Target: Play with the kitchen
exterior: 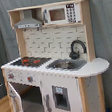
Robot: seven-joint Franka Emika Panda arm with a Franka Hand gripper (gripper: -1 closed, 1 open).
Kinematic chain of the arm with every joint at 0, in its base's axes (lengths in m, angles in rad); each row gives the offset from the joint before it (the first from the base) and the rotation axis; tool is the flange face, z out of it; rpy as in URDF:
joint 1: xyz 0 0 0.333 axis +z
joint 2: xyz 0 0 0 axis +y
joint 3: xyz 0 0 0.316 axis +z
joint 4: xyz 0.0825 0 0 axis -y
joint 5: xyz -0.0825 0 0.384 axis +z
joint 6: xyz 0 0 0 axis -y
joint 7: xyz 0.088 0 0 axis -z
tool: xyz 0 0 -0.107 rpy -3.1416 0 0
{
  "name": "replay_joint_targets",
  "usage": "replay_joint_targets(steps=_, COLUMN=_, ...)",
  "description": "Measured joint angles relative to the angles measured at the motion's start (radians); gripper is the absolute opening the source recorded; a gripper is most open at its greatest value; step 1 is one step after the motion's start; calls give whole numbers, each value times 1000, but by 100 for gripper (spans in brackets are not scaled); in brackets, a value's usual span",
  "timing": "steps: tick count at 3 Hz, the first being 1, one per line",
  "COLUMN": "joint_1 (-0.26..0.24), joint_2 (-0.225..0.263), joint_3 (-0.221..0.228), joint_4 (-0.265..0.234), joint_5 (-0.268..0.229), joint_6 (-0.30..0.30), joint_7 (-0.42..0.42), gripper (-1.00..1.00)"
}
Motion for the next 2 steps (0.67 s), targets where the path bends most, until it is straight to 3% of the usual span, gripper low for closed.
replay_joint_targets(steps=2, joint_1=26, joint_2=43, joint_3=-57, joint_4=-11, joint_5=10, joint_6=0, joint_7=-233, gripper=100)
